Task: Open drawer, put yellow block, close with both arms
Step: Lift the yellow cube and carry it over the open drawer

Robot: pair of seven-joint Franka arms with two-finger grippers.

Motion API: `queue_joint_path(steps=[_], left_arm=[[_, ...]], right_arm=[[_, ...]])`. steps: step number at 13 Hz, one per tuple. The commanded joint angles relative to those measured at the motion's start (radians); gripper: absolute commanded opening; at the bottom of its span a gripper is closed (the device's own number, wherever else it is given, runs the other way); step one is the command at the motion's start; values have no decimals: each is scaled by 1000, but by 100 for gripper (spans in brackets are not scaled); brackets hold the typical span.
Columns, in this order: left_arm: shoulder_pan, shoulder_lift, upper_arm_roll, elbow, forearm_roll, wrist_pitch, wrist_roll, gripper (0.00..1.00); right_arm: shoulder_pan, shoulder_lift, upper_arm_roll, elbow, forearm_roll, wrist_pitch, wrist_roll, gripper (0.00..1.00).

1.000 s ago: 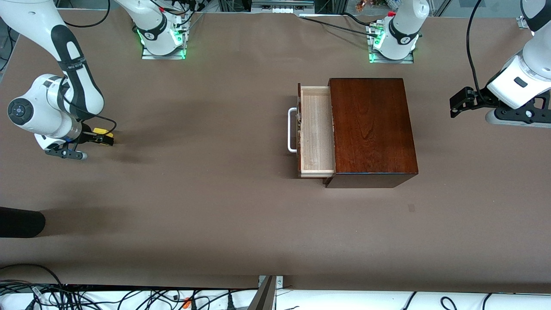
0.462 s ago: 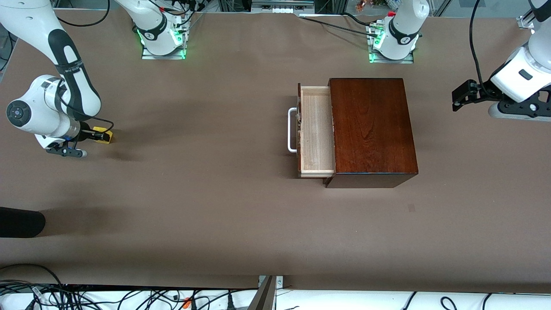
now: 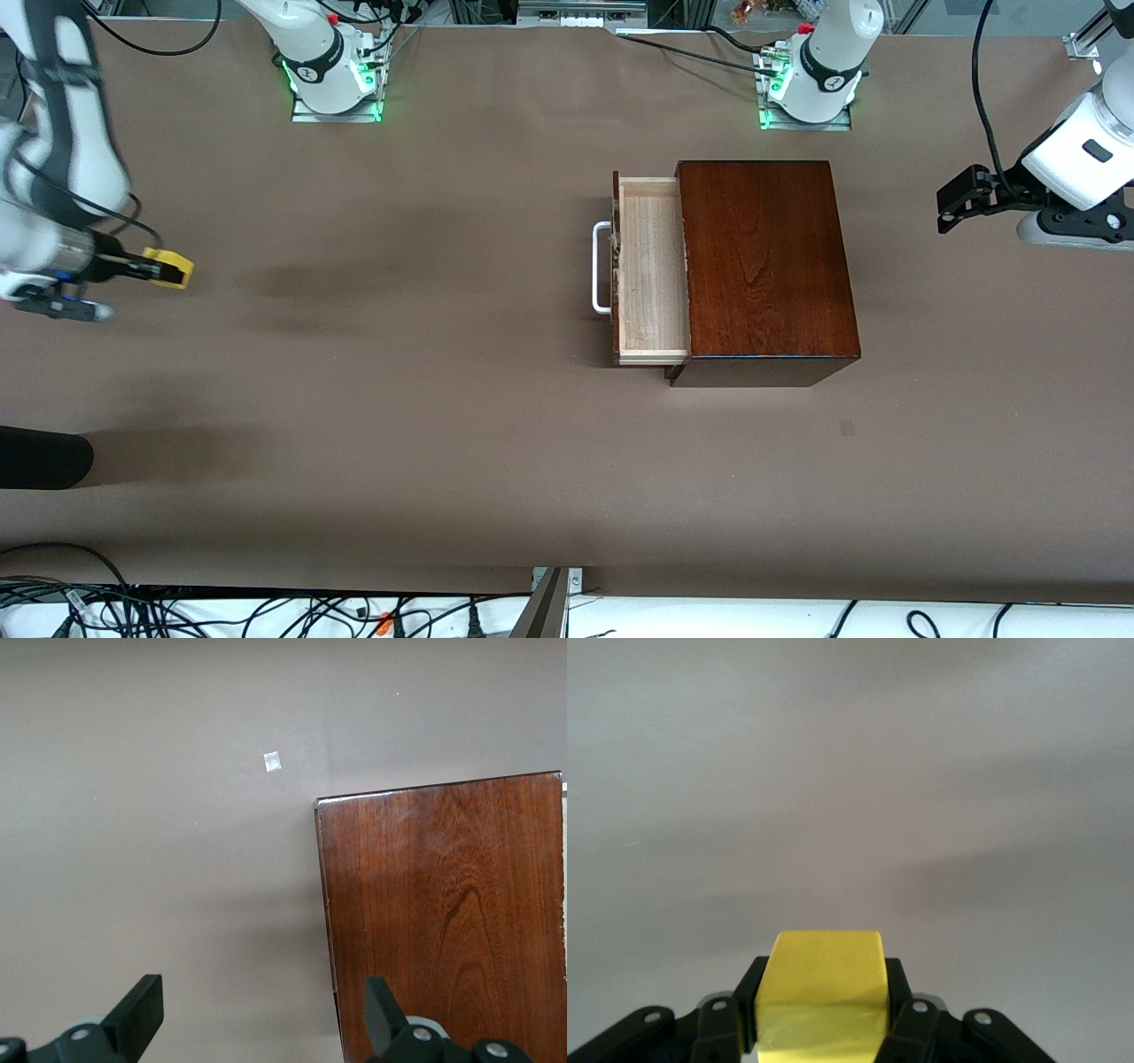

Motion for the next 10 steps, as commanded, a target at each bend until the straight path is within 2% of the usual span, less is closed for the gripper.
queue_joint_path(steps=[1, 3, 4, 7, 10], left_arm=[[2, 18, -3, 39, 2, -35, 8, 100], [2, 18, -3, 39, 2, -37, 8, 100], [0, 19, -3, 38, 2, -37, 8, 100], [-1, 22, -4, 38, 1, -37, 8, 100], [-3, 30, -4, 39, 1, -35, 6, 100]], right_arm=[[6, -11, 39, 199, 12, -243, 131, 5], [6, -14, 96, 332, 12, -431, 306, 5], [6, -14, 133, 375, 12, -477, 399, 5], [6, -29, 275, 413, 17, -527, 755, 5], [6, -28, 465, 428, 23, -518, 1139, 5]])
